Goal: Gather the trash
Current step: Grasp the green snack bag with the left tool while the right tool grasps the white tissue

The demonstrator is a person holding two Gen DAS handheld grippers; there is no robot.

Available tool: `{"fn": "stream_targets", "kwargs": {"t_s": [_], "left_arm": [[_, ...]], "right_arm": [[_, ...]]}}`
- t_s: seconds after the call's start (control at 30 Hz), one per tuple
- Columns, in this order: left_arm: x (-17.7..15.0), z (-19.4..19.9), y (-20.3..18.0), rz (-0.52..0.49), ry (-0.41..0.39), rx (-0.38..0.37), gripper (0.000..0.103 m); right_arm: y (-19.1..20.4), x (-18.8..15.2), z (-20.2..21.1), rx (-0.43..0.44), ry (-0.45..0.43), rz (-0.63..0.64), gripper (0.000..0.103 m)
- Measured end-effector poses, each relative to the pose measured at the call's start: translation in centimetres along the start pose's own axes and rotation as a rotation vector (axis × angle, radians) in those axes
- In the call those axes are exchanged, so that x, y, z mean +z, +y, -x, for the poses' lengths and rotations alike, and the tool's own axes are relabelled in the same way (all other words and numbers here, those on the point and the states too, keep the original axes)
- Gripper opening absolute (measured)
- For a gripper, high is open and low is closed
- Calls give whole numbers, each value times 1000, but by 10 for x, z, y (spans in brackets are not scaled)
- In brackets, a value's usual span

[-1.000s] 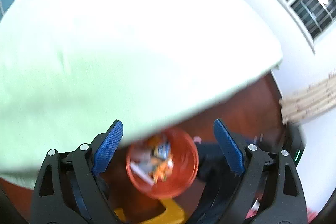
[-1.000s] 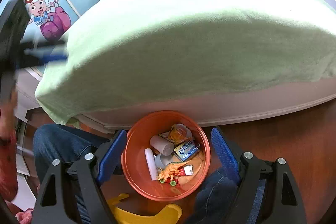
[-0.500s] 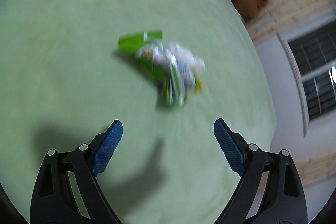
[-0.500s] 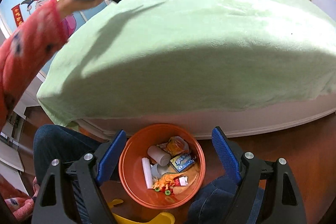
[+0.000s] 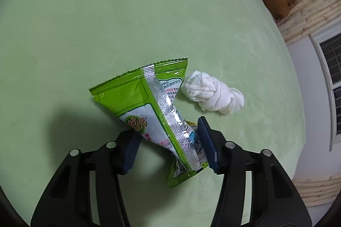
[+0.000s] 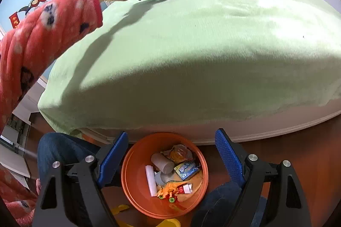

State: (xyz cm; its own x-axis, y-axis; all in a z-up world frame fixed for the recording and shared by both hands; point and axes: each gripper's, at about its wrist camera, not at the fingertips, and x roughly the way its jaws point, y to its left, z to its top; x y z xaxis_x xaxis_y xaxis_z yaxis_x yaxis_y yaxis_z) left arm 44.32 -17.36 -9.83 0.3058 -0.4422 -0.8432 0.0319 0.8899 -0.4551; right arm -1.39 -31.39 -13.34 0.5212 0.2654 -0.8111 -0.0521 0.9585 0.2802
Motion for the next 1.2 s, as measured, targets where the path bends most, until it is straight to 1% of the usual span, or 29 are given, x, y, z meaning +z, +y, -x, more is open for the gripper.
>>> {"fn": "stream_targets", "kwargs": {"t_s": [0.13,0.2,0.3,0.47,0.53,0.57,0.63,0.73,0.77,0.8,0.9,0.93,1.0,1.03,1.1,1.13,1.2], "left_arm": [[1,13,3,-50,-33,-15,42],[-6,31,7,-72,-58,-53,40],[-17,58,17,-103,-92,-86,39],[-40,107,39,-188,-165,-89,38],[-48,124,49,-221,-191,-90,38],[-53,134,55,-233,-206,-90,38],[-62,145,66,-252,-222,-89,37],[-75,164,78,-273,-248,-69,37],[-77,169,83,-279,-264,-50,37],[-78,172,87,-286,-277,-30,37],[-78,180,102,-289,-300,18,37],[-77,183,107,-286,-302,24,37],[-77,186,121,-269,-303,35,37],[-75,186,127,-263,-303,39,37],[-71,185,137,-247,-298,53,37],[-68,183,143,-235,-296,57,37],[-64,181,152,-213,-290,59,37]], "right_arm": [[5,8,10,3,-22,16,82],[9,15,20,11,-42,33,82],[15,28,30,15,-72,59,82],[18,76,46,25,-140,87,83],[21,105,47,4,-172,113,84],[22,114,45,-5,-182,124,85],[23,147,37,-13,-191,143,86],[20,201,14,-7,-180,134,86],[19,220,4,-17,-172,135,87],[19,245,-13,-41,-157,139,87],[20,295,-54,-90,-108,164,87],[20,318,-76,-129,-86,169,87],[20,341,-102,-170,-50,160,87],[19,354,-119,-176,-28,144,88],[20,375,-147,-223,-35,148,89],[20,381,-156,-240,-36,155,90],[18,394,-181,-274,-13,165,90]]}}
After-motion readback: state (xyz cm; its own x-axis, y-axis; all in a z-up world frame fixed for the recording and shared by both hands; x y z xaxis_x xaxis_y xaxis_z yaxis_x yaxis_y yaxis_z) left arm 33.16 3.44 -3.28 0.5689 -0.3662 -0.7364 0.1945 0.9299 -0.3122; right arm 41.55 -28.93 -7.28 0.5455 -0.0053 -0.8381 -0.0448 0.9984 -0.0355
